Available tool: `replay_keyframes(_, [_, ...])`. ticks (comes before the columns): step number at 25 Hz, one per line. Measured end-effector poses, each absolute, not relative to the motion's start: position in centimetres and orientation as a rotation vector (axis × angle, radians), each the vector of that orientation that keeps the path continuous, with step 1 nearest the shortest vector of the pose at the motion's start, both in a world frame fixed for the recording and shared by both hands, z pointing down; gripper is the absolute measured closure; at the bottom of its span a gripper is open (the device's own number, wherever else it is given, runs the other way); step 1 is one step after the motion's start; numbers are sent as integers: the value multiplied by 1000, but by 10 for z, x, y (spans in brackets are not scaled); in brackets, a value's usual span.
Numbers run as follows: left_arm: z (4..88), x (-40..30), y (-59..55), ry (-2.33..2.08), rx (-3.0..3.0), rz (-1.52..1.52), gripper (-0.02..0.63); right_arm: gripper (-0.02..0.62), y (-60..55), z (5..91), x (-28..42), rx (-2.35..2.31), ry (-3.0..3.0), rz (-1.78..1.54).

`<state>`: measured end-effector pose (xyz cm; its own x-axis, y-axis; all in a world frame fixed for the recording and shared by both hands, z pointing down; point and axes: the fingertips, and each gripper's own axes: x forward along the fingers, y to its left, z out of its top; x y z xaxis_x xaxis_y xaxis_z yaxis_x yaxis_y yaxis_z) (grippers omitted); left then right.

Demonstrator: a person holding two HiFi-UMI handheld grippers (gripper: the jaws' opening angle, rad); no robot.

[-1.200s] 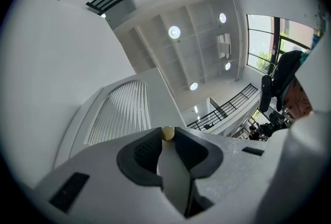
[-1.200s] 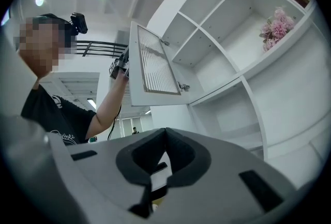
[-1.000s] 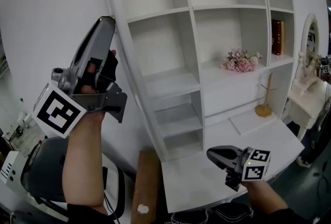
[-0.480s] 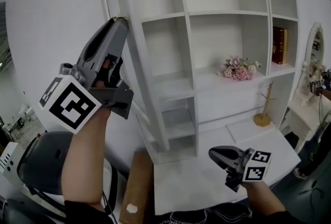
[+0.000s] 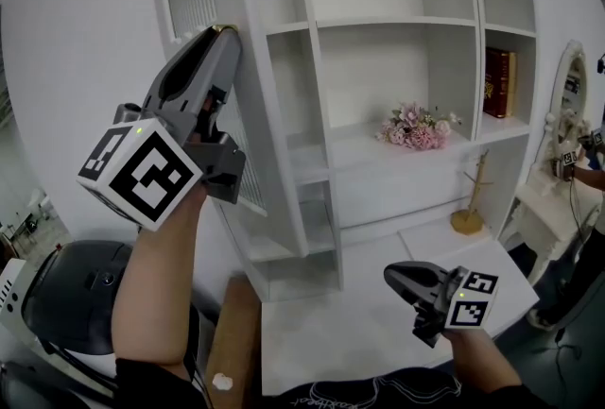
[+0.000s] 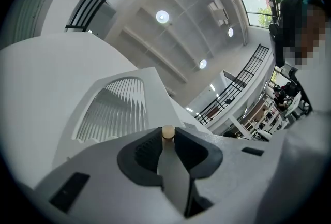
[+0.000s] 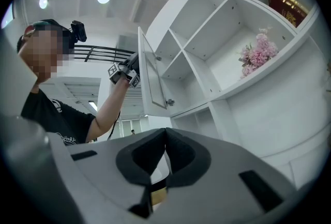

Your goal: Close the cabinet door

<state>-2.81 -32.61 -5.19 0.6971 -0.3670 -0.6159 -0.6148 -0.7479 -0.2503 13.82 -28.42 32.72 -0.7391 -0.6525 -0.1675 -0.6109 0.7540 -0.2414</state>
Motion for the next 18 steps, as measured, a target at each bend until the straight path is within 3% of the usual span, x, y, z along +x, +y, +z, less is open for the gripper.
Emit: replay_keyframes(18, [-51,37,-380,971,-2312,614,531,592,-288,324,206,-1020,2715,-212])
